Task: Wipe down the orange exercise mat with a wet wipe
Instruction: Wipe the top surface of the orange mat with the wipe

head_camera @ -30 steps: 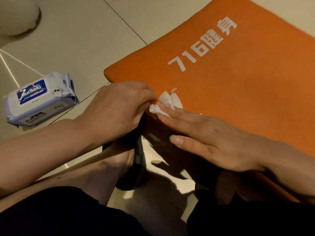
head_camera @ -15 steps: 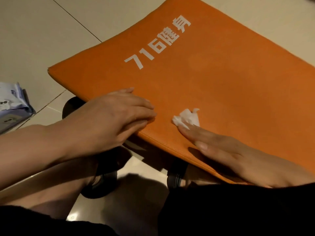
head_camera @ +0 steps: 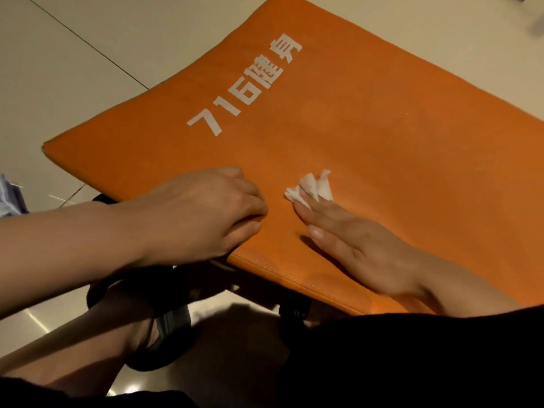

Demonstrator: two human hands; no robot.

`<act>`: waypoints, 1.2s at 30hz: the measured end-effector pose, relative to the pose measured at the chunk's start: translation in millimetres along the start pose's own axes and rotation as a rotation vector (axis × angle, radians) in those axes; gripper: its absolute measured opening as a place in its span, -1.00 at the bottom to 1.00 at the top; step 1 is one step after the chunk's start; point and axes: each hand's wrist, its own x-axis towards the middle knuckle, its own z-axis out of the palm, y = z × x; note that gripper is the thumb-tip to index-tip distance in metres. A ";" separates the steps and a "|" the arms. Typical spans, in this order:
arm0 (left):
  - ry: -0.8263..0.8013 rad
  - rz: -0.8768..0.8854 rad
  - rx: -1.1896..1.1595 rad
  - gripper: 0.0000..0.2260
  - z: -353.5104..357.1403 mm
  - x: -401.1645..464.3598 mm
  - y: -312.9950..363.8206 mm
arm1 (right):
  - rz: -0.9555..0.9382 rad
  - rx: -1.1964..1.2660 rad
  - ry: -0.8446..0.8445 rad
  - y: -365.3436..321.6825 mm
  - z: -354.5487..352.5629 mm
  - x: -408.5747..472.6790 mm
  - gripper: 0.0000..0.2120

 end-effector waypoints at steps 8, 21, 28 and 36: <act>-0.253 0.146 0.295 -0.57 -11.7 61.7 -27.6 | 0.120 -0.097 -0.055 8.5 -10.0 -13.3 -0.33; -0.321 0.161 0.267 -0.53 -10.3 106.9 -39.3 | 0.247 -0.112 0.011 26.2 -28.8 28.3 -0.21; -0.331 0.174 0.242 -0.52 -8.4 125.5 -52.1 | 0.323 -0.092 -0.023 32.8 -38.2 36.6 -0.25; -0.333 0.128 0.212 -0.52 -4.0 161.7 -73.7 | 0.367 0.001 -0.022 45.7 -47.2 55.5 -0.25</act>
